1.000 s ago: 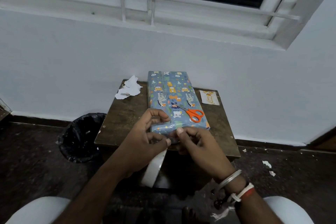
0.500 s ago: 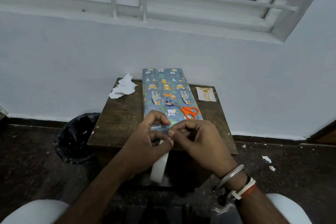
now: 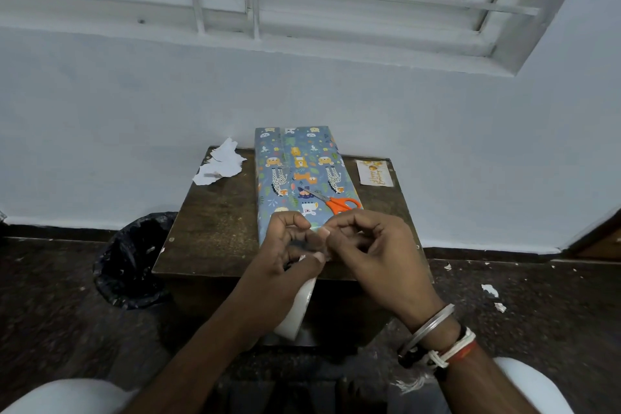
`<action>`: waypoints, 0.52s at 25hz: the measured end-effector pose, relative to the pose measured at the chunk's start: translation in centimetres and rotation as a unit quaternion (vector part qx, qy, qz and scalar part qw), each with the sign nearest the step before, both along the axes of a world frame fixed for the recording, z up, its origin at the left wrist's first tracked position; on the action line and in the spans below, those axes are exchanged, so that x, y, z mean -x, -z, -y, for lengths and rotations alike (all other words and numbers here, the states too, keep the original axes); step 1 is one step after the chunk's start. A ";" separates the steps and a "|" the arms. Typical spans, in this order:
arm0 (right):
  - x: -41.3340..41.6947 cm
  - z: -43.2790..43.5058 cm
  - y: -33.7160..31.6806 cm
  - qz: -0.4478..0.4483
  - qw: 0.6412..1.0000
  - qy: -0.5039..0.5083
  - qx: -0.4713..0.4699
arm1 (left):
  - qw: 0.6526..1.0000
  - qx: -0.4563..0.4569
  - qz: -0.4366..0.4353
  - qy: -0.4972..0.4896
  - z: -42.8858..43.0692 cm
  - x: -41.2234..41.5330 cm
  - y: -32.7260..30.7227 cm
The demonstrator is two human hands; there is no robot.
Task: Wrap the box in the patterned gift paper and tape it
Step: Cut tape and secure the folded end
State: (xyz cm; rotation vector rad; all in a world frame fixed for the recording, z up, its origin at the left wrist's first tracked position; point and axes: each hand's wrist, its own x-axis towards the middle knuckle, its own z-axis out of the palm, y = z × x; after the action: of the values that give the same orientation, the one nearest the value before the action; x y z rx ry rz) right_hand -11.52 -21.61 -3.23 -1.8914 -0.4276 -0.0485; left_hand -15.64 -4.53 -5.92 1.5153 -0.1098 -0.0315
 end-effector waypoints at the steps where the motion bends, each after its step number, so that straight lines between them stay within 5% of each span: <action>1: 0.0 0.0 0.0 0.014 1.000 0.006 0.001 | 1.000 0.009 -0.011 -0.005 0.2 -0.1 0.0; 13: -0.5 -0.7 0.5 0.031 0.996 0.068 0.044 | 0.991 0.087 -0.081 -0.066 0.5 0.0 -0.5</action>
State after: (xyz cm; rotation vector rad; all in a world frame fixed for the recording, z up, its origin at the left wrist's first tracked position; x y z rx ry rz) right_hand -11.06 -20.91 -3.74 -2.0071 -0.3471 -0.1825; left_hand -15.65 -5.00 -5.46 1.3382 0.1157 -0.0367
